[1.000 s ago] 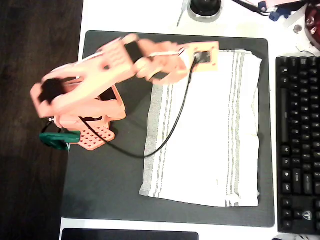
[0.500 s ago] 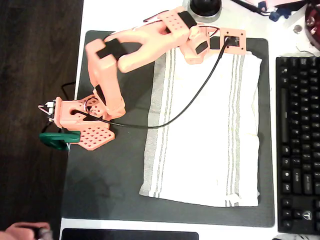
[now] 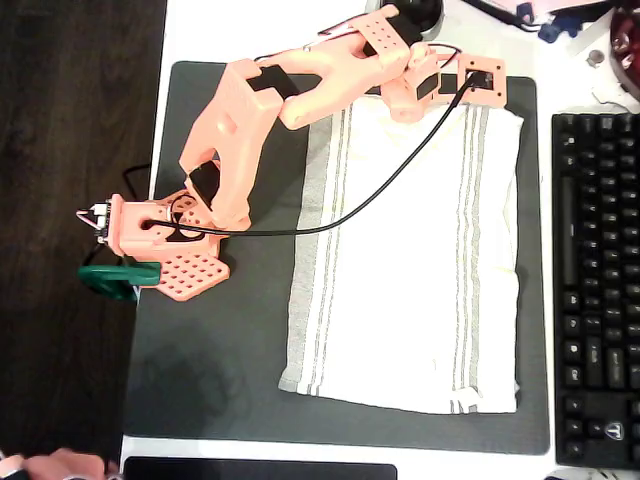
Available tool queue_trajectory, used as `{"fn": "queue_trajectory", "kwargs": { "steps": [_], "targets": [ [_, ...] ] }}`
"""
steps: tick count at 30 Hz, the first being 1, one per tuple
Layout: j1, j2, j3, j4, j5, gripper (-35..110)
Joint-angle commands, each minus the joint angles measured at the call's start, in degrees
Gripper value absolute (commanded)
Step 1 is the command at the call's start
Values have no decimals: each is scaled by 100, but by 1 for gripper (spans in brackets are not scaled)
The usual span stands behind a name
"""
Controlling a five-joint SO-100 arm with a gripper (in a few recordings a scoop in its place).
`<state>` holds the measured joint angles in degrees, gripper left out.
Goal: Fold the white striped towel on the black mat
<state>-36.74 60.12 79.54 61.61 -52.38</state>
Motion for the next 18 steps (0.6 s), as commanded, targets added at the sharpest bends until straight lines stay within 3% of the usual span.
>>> {"fn": "queue_trajectory", "kwargs": {
  "steps": [1,11,18],
  "targets": [
    [53,176,123,62,-105,0],
    [9,2795,729,782,79,0],
    [861,4667,1257,1582,-35,0]
  ]
}}
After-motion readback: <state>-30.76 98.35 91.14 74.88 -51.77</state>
